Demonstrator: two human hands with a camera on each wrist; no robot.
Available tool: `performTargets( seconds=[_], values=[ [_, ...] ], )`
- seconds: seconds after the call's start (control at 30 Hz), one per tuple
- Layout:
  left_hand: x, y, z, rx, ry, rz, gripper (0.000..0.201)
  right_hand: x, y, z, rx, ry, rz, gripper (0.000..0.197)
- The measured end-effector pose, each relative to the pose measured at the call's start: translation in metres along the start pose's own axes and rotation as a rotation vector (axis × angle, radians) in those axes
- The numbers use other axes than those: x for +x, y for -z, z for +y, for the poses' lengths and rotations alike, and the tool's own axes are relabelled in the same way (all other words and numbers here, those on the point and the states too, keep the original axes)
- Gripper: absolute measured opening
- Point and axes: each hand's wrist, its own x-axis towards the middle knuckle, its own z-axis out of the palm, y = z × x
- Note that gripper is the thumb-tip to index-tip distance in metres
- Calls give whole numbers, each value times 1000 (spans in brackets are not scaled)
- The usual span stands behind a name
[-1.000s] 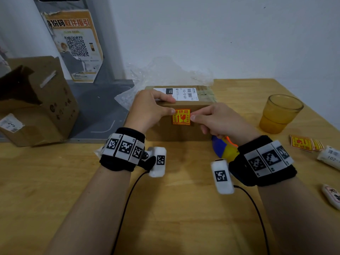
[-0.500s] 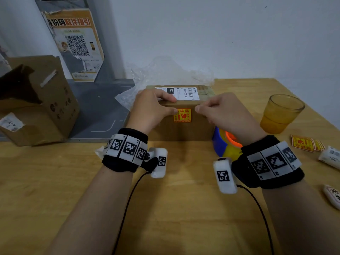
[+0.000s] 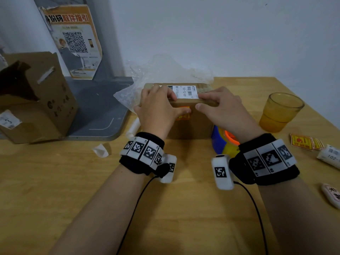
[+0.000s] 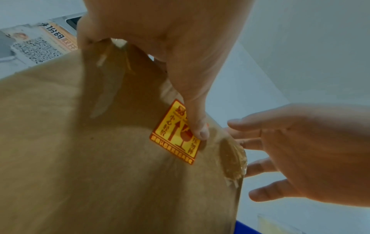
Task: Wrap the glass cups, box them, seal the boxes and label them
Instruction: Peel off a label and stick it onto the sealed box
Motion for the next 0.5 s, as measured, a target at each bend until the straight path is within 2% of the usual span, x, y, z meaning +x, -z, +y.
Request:
performTargets(
  seconds=[0.1,0.27,0.5],
  values=[
    [3,0,-6,48,-30,-28,51,0,1,2,10,0,-3,41],
    [9,1,-18,102,-71,-63,66,3,-1,5,25,8,2,41],
    [6,-6,-13,175,-28,-24,75,9,-9,12,99,21,11,38]
  ],
)
